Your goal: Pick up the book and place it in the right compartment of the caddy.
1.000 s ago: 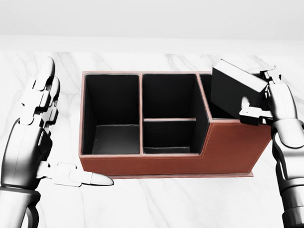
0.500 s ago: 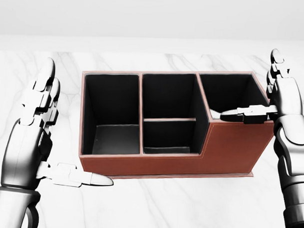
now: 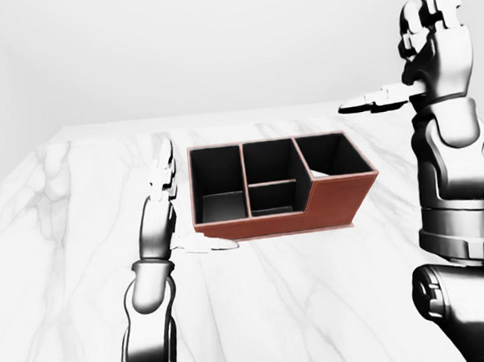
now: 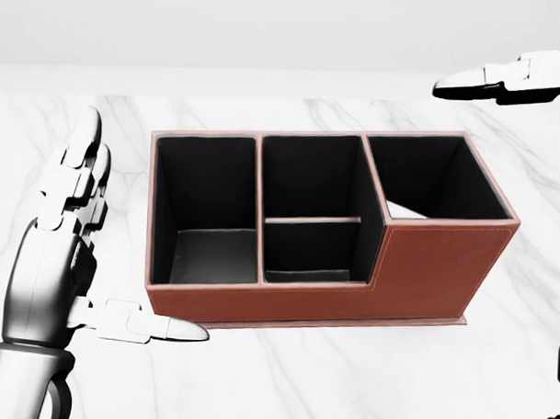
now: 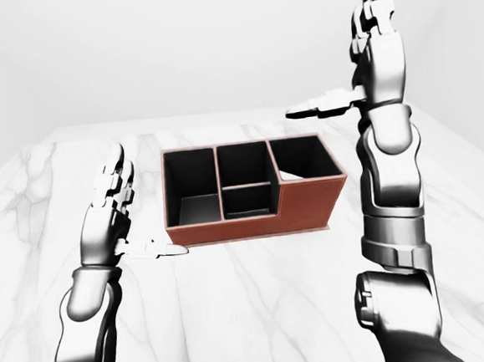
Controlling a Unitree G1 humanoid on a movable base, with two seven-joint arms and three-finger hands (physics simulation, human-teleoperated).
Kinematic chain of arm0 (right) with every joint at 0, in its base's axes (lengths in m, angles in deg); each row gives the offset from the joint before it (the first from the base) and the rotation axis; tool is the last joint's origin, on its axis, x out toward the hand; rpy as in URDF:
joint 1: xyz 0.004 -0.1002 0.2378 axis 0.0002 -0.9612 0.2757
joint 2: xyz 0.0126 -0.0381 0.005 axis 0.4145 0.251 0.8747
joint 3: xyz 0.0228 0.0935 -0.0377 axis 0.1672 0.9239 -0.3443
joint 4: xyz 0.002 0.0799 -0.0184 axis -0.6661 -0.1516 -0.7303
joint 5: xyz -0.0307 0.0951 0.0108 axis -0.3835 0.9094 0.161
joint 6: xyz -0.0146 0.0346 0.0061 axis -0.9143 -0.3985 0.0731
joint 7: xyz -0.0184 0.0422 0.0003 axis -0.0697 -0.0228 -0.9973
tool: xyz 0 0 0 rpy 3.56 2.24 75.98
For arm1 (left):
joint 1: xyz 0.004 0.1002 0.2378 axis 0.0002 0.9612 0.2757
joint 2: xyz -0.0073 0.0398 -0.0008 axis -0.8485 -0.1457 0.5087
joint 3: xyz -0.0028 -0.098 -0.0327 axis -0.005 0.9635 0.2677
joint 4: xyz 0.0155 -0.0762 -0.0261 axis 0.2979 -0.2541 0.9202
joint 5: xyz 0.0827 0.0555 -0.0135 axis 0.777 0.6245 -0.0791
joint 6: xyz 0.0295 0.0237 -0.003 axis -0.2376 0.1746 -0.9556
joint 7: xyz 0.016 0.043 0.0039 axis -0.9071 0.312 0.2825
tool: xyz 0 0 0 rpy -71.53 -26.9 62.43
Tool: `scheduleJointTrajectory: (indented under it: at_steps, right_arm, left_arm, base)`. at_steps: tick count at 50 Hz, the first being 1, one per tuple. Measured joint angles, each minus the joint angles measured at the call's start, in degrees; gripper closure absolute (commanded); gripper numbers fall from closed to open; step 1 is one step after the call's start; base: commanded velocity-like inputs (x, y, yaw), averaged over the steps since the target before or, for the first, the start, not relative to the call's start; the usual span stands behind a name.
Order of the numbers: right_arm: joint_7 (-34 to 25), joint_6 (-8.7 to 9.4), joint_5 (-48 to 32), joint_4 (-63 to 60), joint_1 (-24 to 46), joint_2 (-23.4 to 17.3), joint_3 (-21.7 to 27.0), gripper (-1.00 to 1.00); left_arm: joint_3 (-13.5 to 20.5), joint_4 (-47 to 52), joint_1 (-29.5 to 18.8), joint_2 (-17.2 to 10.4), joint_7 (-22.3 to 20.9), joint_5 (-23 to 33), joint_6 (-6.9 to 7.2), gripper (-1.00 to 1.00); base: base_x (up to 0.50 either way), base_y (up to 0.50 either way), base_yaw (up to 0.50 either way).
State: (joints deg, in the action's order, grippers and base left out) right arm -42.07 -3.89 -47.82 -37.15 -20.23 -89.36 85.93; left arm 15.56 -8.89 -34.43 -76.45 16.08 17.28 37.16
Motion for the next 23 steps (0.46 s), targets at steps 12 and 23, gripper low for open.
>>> scheduleJointTrajectory:
  at_steps: [12,23]
  right_arm:
    - [0.5,0.00,1.9,-17.9,4.2,-1.0,0.2,-1.00]
    - [1.5,0.00,3.8,-30.5,8.6,-1.6,-0.1,-1.00]
  left_arm:
    - [0.1,-0.1,0.0,0.0,0.0,-0.1,0.00,-1.00]
    - [0.0,0.1,0.1,0.0,0.0,-0.1,0.00,-1.00]
  base:
    - [0.00,0.00,0.00]
    - [0.00,0.00,0.00]
